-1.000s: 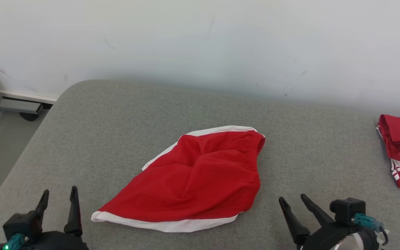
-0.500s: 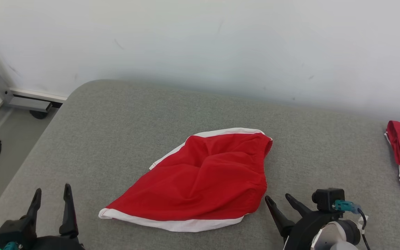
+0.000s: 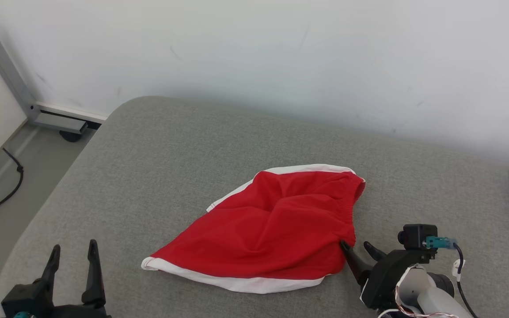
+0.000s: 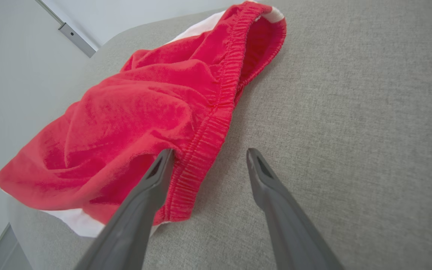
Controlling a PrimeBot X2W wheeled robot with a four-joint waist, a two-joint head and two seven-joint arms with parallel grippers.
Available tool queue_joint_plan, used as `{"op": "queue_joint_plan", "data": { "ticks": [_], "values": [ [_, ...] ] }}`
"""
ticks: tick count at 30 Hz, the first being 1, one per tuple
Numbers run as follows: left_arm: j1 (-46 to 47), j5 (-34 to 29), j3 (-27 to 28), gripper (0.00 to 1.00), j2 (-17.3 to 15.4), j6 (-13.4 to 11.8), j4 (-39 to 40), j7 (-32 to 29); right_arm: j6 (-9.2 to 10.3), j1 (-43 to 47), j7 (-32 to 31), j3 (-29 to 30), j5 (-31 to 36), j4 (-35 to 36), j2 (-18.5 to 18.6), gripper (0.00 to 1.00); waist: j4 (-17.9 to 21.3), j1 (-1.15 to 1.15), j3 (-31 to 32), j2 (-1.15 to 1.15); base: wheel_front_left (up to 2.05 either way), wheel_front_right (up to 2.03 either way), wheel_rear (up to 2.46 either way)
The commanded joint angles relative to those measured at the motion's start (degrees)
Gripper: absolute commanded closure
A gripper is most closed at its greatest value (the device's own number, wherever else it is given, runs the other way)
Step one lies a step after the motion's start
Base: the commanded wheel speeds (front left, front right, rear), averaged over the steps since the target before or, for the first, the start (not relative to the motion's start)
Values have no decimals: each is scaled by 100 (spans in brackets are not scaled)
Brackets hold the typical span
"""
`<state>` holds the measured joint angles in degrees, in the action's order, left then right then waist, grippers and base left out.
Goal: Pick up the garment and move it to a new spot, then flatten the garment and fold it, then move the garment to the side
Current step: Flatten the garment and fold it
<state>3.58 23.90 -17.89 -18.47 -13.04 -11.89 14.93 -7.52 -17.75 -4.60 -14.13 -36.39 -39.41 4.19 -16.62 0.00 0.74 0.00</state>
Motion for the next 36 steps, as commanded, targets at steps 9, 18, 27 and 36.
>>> {"op": "queue_joint_plan", "data": {
  "ticks": [9, 18, 27, 36],
  "values": [
    [162, -173, 57, 0, 164, 224, -184, 35, 4, -617, -175, -161, -1040, -957, -51, 0, -199, 0, -126, 0, 0, 0, 0],
    [169, -257, 104, 0, 256, 334, -310, 35, 4, -723, 2, -671, -1756, -879, 18, 100, -102, 0, -165, 0, 0, 0, 0],
    [213, -322, 141, 0, 363, 438, -412, 35, 4, -519, 301, -1016, -2026, -344, 498, 100, 134, 0, -115, 0, 0, 0, 0],
    [106, -375, 273, 0, 424, 497, -491, 35, 4, 159, 306, -997, -2268, 761, 1158, 100, 352, 0, -94, 0, 0, 0, 0]
  ]
}}
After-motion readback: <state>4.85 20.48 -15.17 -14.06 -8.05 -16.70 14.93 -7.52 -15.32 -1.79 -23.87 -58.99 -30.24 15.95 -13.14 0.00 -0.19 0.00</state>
